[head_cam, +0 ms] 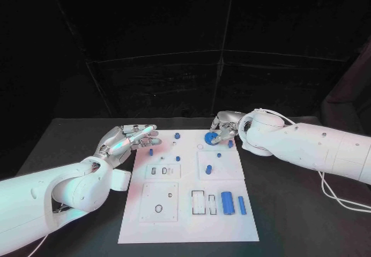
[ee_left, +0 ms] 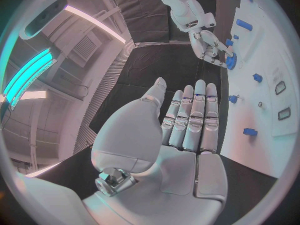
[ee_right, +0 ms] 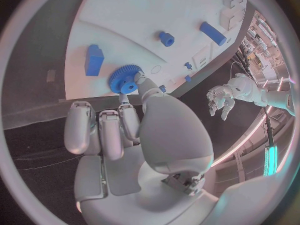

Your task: Assemble the parts on the task board

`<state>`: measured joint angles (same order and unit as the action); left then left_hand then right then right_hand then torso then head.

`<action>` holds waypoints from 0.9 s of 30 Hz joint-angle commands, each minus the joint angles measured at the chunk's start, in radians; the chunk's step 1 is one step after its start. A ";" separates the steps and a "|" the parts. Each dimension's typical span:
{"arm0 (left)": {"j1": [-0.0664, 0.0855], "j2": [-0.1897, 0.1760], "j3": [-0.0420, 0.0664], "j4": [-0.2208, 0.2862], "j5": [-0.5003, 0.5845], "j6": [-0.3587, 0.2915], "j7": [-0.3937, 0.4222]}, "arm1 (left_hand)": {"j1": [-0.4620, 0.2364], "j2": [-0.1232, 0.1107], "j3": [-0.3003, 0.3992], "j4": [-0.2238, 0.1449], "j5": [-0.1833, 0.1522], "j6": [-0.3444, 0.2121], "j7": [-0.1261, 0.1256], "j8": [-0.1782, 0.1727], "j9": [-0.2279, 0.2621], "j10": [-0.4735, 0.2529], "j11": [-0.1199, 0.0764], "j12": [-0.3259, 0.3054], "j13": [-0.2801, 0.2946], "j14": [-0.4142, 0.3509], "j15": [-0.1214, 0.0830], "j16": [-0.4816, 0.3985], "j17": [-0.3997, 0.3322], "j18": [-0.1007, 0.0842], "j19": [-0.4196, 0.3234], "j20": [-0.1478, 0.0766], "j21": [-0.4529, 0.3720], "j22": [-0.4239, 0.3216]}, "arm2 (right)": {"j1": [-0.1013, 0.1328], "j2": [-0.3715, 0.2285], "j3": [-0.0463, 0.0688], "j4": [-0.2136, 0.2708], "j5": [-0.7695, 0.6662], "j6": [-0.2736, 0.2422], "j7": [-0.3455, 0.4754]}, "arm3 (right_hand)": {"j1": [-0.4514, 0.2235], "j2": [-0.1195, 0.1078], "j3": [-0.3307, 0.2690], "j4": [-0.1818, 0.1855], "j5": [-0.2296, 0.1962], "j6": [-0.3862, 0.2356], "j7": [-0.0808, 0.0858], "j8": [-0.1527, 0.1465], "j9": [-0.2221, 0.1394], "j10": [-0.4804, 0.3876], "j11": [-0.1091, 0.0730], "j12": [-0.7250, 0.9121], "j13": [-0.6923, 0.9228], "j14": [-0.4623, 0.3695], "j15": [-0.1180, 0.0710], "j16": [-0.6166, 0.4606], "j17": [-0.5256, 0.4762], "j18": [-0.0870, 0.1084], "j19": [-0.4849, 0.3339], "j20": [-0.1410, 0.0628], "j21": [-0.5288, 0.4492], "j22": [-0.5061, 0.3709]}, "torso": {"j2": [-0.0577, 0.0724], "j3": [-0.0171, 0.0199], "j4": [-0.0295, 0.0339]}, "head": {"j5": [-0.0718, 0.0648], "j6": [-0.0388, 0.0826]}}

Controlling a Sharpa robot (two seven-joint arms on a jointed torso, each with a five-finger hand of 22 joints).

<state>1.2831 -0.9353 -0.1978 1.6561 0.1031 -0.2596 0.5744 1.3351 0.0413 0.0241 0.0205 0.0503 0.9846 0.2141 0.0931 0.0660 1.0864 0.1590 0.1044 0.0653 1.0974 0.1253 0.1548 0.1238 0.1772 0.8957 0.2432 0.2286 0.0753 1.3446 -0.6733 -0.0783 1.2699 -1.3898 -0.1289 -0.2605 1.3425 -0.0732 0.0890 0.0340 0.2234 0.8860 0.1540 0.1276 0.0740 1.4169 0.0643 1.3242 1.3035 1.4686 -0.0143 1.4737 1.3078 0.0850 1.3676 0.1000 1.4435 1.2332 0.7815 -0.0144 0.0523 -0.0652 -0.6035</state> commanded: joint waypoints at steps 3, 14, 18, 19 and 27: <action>0.001 0.001 0.001 0.000 -0.002 0.016 0.002 | -0.001 0.006 0.002 -0.006 -0.001 0.005 0.001 -0.004 0.000 0.008 0.002 -0.006 0.000 0.006 -0.001 -0.003 -0.001 0.008 0.006 -0.001 -0.004 -0.001 | -0.004 0.007 0.000 -0.003 -0.027 0.014 0.001 | 0.011 0.004 0.002 -0.007 -0.001 0.011 0.001 0.006 0.000 0.007 0.001 0.007 0.003 0.062 0.005 0.007 0.046 -0.015 0.005 0.001 0.007 0.001 | 0.000 -0.0002 -0.0015 | 0.002 -0.002; 0.001 0.001 0.001 0.000 -0.002 0.016 -0.001 | -0.001 0.006 0.002 -0.006 -0.001 0.005 0.001 -0.004 0.000 0.008 0.002 -0.006 0.000 0.006 -0.001 -0.003 -0.001 0.008 0.006 -0.001 -0.004 -0.001 | -0.011 0.012 0.000 -0.008 -0.056 -0.022 -0.002 | 0.070 0.066 0.091 -0.054 -0.095 0.101 -0.011 0.045 0.006 0.020 -0.011 0.029 0.032 0.063 -0.005 0.011 0.055 -0.017 0.011 -0.007 0.015 0.016 | 0.000 0.0006 -0.0007 | 0.005 0.000; 0.001 0.001 0.001 0.000 -0.002 0.017 -0.002 | -0.001 0.006 0.002 -0.006 -0.001 0.005 0.001 -0.004 0.000 0.008 0.002 -0.006 0.000 0.006 -0.001 -0.003 -0.001 0.008 0.006 -0.001 -0.004 -0.001 | -0.011 0.012 0.000 -0.003 -0.070 -0.062 0.008 | 0.087 0.080 0.136 -0.078 -0.114 0.130 -0.019 0.053 0.005 0.028 -0.017 0.039 0.045 0.063 -0.011 0.012 0.060 -0.019 0.015 -0.012 0.018 0.025 | 0.000 0.0008 -0.0009 | 0.006 0.000; 0.001 0.001 0.001 0.000 -0.002 0.016 -0.002 | -0.001 0.006 0.002 -0.006 -0.001 0.005 0.001 -0.004 0.000 0.008 0.002 -0.006 0.000 0.006 -0.001 -0.003 -0.001 0.008 0.006 -0.001 -0.004 -0.001 | -0.011 0.011 0.000 0.000 -0.073 -0.076 0.013 | 0.090 0.084 0.148 -0.084 -0.113 0.142 -0.022 0.058 0.006 0.030 -0.020 0.042 0.048 0.064 -0.013 0.013 0.062 -0.020 0.017 -0.013 0.020 0.029 | 0.000 0.0008 -0.0013 | 0.006 0.000; 0.001 0.001 0.001 0.000 -0.002 0.015 -0.003 | -0.001 0.006 0.002 -0.006 -0.001 0.005 0.001 -0.004 0.000 0.008 0.002 -0.006 0.000 0.006 -0.001 -0.003 -0.001 0.008 0.006 -0.001 -0.004 -0.001 | -0.012 0.010 0.000 0.036 -0.081 -0.157 0.045 | 0.046 0.078 0.189 -0.088 -0.125 0.185 -0.037 0.064 0.004 0.036 -0.032 0.044 0.054 0.065 -0.024 0.015 0.068 -0.022 0.022 -0.023 0.025 0.040 | 0.000 0.0008 -0.0015 | 0.007 0.001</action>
<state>1.2831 -0.9348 -0.1978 1.6553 0.1032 -0.2572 0.5700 1.3351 0.0413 0.0242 0.0205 0.0503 0.9846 0.2141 0.0931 0.0660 1.0864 0.1590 0.1044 0.0653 1.0974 0.1253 0.1548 0.1238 0.1773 0.8957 0.2432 0.2286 0.0755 1.3300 -0.6641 -0.0788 1.2976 -1.4506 -0.2236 -0.2390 1.4200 0.0011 0.2627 -0.0644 0.1043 0.9827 0.1497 0.1667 0.0694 1.4510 0.0373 1.3659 1.3105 1.4665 -0.0310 1.4852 1.3076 0.0691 1.3871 0.0803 1.4635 1.2724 0.7816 -0.0135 0.0504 -0.0570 -0.6027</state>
